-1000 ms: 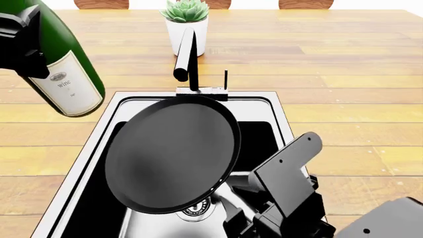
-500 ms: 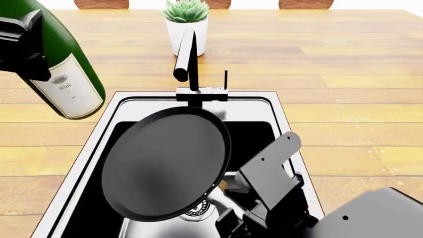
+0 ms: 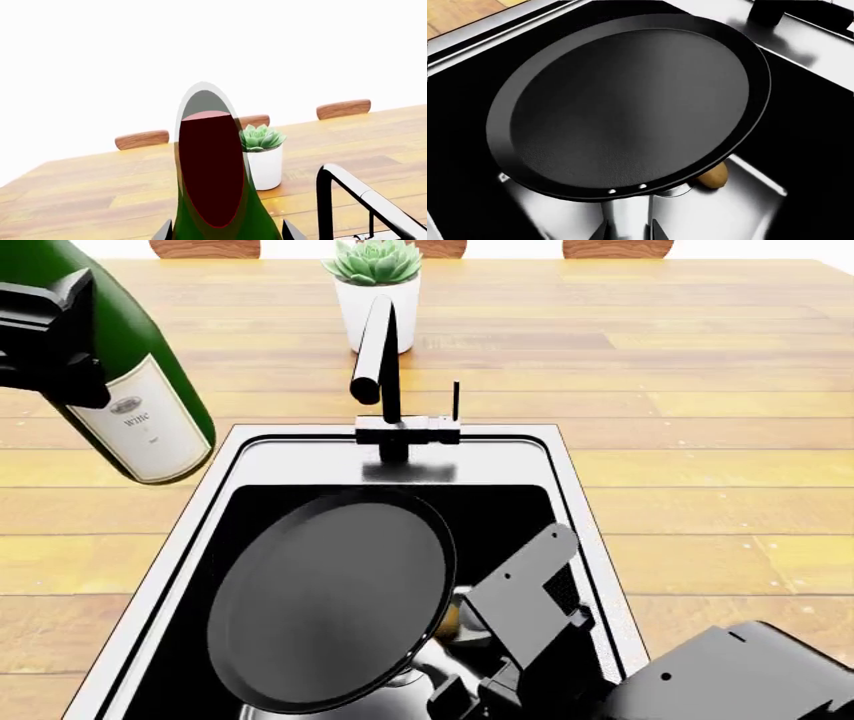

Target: Pick the pan and bottle and place them in the sink. Then turn on the water.

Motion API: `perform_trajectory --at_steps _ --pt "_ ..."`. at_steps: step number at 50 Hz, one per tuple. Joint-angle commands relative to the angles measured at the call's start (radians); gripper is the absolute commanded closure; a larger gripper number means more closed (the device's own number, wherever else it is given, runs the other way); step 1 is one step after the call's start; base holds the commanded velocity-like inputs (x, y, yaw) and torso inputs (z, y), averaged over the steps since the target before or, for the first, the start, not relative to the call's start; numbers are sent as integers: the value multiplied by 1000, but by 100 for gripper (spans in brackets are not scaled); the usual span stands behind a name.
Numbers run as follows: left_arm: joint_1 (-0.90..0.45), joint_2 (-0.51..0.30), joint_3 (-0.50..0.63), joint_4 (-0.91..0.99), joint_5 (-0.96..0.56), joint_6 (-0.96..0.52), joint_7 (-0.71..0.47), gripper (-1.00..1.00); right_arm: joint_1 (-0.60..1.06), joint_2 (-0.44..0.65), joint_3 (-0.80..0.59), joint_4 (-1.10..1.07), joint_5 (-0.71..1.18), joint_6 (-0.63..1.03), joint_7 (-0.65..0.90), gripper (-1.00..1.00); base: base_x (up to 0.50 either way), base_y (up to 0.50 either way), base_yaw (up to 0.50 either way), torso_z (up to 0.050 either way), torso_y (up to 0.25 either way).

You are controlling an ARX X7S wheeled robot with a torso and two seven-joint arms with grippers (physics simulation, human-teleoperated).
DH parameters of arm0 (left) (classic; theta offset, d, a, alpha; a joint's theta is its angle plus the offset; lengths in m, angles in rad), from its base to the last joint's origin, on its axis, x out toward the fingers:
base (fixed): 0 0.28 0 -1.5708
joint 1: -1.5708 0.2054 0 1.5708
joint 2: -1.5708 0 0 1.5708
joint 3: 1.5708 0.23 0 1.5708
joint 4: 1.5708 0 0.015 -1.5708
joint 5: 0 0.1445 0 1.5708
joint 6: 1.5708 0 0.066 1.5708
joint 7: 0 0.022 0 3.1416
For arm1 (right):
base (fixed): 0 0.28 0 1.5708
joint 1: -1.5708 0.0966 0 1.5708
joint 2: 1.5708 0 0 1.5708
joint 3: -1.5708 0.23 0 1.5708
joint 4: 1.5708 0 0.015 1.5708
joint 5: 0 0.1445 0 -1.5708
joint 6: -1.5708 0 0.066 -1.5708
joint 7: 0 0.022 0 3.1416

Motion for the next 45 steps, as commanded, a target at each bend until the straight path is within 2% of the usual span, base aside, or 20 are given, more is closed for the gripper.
perform_trajectory --at_steps 1,14,45 --pt "-8 -8 -13 -3 21 31 -2 100 32 -17 9 34 -53 19 -27 100 0 0 0 0 0" --pt "30 -22 -6 -4 44 63 15 100 86 -41 -19 102 -102 62 -89 100 0 0 0 1 3" --pt "52 -11 -6 -13 57 66 17 100 64 -68 -58 211 -336 105 -337 100 0 0 0 1 3"
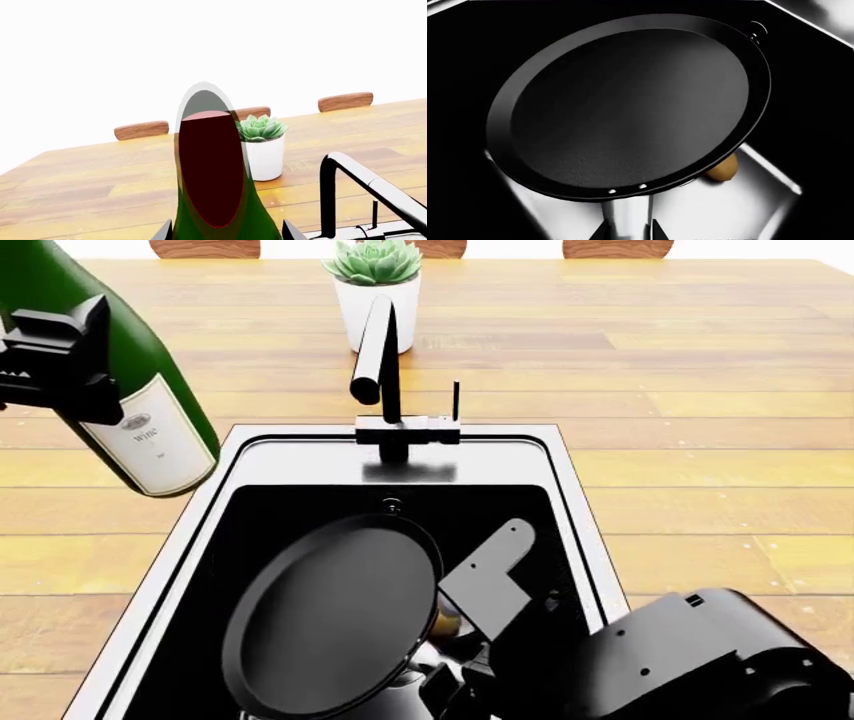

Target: Pick the pan and bottle and place them in the sink. Then turn on the water.

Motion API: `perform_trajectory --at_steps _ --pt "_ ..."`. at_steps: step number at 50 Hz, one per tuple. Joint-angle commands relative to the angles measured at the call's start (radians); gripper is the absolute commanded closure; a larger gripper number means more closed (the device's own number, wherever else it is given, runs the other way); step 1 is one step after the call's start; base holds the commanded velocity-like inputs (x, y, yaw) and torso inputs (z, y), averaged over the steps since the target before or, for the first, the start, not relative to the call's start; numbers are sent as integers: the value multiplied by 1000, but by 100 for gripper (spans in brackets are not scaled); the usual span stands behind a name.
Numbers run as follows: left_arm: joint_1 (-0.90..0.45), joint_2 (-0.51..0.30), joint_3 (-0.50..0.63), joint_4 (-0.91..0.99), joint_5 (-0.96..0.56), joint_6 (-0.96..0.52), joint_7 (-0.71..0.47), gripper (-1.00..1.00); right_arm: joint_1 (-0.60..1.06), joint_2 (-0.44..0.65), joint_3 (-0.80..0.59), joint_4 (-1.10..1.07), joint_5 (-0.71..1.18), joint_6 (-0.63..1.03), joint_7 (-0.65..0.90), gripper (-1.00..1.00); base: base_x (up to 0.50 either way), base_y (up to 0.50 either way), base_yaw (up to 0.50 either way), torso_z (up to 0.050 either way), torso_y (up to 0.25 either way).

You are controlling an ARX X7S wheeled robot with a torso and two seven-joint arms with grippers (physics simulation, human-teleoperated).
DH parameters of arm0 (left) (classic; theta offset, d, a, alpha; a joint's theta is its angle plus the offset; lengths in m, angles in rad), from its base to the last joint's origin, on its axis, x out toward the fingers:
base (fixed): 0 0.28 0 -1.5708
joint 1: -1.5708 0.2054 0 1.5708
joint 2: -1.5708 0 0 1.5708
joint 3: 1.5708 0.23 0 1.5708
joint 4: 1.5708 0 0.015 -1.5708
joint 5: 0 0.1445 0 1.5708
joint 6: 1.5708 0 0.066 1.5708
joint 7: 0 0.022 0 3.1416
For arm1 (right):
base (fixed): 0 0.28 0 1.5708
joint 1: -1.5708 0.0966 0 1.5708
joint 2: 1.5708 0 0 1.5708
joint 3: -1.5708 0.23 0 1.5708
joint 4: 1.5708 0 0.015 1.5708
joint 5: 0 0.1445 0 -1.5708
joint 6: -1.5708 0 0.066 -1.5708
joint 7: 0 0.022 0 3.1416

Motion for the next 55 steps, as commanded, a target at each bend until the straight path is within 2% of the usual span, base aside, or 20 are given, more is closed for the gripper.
perform_trajectory --at_steps 1,24,52,53,55 --pt "-22 -3 -17 -5 14 19 -5 100 13 -17 13 35 -118 3 -84 100 0 0 0 0 0" --pt "21 -11 -10 -7 38 53 9 100 -44 -27 -59 112 -305 -47 -258 100 0 0 0 1 3" --pt "42 -11 -13 -9 43 65 11 100 -55 -40 -109 198 -349 -65 -286 100 0 0 0 1 3" --pt "44 -12 -13 -8 43 66 11 100 -55 -41 -111 202 -346 -62 -282 -100 0 0 0 0 11" --pt "46 -12 -13 -7 43 67 11 100 -54 -43 -115 212 -342 -57 -279 -100 0 0 0 0 0"
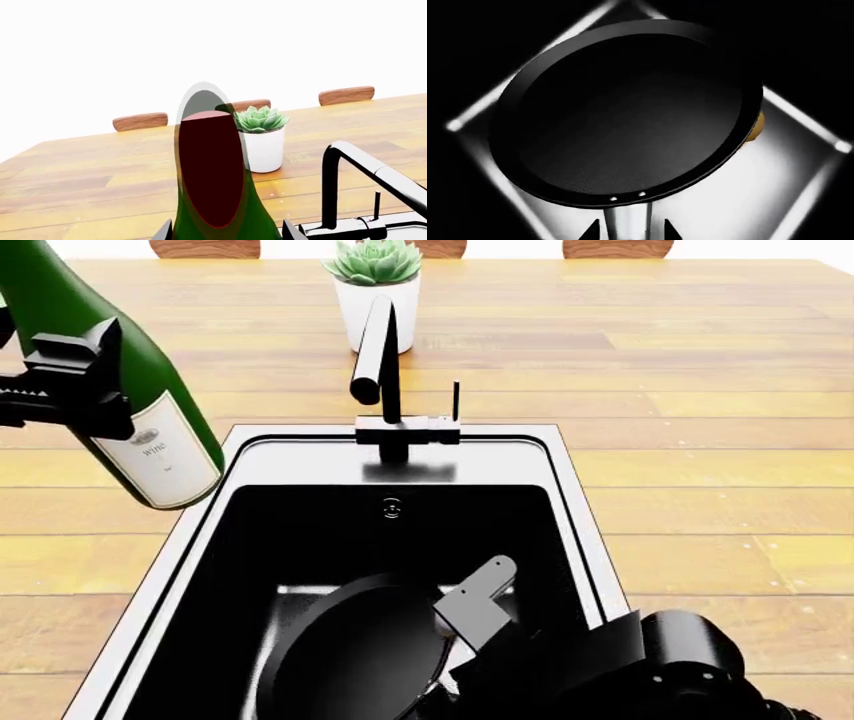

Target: Pick the pan and bottle and place them in the sink. Then turn on the water.

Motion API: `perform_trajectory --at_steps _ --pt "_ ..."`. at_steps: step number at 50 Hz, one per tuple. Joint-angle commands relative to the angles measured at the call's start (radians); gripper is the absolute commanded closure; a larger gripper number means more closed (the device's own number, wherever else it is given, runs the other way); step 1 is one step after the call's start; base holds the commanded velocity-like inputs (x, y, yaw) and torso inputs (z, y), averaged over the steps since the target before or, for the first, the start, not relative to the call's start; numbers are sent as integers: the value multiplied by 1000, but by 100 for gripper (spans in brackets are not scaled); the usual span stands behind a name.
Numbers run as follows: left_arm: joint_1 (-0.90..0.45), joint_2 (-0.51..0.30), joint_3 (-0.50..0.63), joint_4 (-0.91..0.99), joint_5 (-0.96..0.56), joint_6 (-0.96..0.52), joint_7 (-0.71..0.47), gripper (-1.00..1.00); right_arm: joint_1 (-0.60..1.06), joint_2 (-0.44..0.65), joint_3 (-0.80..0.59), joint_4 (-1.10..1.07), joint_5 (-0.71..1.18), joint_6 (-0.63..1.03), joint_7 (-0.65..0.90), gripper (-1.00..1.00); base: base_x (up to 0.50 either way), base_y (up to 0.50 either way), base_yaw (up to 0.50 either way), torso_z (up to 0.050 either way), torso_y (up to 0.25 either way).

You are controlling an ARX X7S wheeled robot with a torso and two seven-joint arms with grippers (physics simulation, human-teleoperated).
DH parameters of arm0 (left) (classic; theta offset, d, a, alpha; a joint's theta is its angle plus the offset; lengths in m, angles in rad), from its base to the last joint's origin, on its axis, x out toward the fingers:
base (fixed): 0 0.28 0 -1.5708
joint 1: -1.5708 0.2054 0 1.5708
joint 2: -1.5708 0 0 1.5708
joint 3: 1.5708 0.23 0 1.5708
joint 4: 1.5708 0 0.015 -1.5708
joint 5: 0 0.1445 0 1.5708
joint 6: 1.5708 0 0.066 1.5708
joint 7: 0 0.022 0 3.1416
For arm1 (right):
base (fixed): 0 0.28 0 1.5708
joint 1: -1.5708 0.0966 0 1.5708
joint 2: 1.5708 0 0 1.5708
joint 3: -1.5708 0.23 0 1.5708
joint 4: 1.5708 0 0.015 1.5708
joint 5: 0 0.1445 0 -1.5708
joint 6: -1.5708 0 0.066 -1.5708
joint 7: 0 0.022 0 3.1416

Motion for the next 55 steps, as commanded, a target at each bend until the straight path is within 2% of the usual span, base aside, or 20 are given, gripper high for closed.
perform_trajectory --at_steps 1,21,37,55 --pt "-28 -4 -20 -3 8 18 -8 100 20 -14 10 36 -11 1 8 -100 0 0 0 0 0" --pt "-1 -3 -16 -1 21 35 -5 100 58 -7 25 27 26 -1 45 -100 0 0 0 0 0" --pt "17 -20 -12 55 10 29 -19 100 328 31 199 -113 269 -20 252 -100 0 0 0 1 1" --pt "73 6 19 99 26 48 -33 100 308 162 372 -292 375 -163 401 -100 0 0 0 0 1"
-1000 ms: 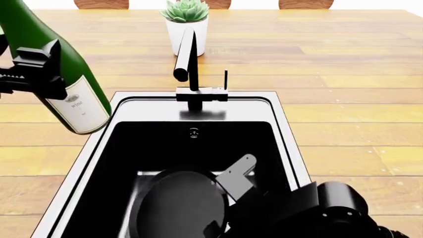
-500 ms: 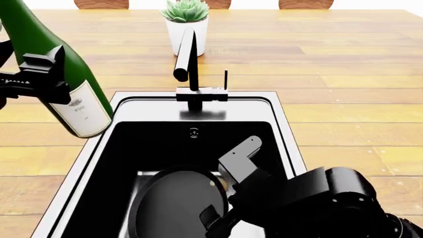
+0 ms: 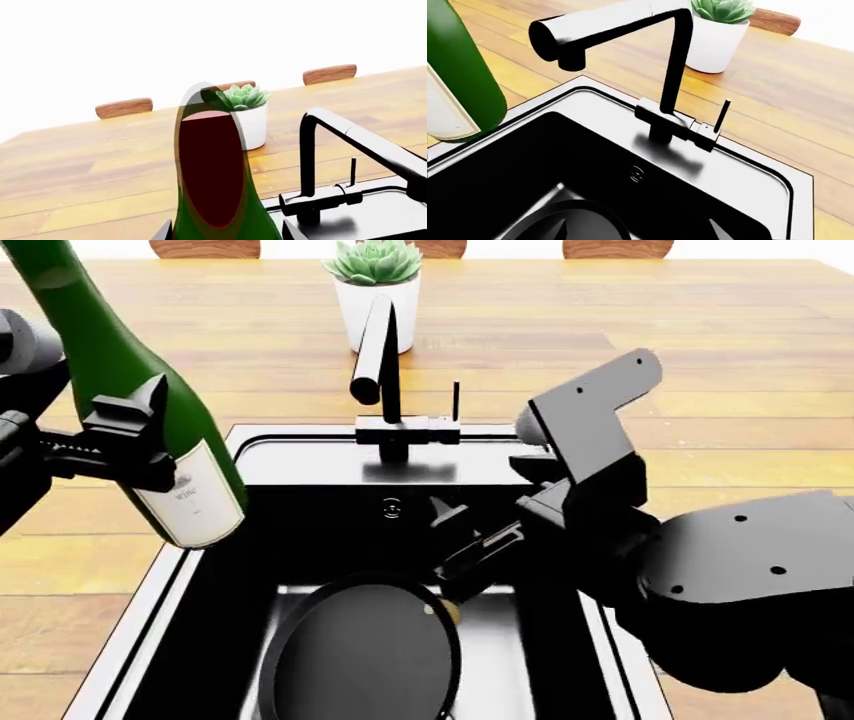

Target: Pick the pan and bottle and place them in the sink. Then turn on the water.

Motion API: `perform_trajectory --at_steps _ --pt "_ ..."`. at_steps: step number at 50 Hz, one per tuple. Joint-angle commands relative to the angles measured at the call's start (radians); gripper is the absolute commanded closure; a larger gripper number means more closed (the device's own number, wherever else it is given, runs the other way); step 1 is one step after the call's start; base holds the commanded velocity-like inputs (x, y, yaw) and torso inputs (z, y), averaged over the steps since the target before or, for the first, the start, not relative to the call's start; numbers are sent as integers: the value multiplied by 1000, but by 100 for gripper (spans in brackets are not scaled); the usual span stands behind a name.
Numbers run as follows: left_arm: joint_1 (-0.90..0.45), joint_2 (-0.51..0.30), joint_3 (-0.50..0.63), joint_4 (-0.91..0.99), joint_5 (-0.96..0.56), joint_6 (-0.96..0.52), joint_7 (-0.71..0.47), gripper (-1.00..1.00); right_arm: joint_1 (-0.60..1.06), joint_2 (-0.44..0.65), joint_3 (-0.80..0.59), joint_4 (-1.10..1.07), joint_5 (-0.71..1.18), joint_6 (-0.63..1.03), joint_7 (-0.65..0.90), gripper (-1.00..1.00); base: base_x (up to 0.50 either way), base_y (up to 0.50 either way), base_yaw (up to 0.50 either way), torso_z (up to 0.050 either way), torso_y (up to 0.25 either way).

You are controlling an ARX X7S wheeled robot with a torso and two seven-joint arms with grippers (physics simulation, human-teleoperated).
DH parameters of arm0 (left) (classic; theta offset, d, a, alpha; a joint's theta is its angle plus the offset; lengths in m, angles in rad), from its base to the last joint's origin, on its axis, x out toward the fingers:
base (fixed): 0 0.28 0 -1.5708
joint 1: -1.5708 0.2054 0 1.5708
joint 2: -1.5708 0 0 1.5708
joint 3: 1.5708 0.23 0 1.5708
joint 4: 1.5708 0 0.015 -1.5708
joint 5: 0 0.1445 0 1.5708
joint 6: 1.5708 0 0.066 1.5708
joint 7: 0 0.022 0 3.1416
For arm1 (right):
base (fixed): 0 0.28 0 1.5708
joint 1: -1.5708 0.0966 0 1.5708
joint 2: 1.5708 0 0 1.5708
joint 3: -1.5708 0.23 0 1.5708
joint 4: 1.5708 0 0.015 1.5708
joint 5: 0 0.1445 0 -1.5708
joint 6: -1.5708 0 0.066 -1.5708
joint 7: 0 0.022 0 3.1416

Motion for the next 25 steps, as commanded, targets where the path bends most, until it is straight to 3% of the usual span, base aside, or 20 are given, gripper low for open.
perform_trajectory --at_steps 1,25 --pt "-9 19 1 13 16 11 -17 100 -2 72 103 -107 65 -75 86 -100 0 0 0 0 0" --pt "35 75 41 -38 28 -17 -32 100 -49 125 171 -155 29 -133 105 -100 0 0 0 0 1"
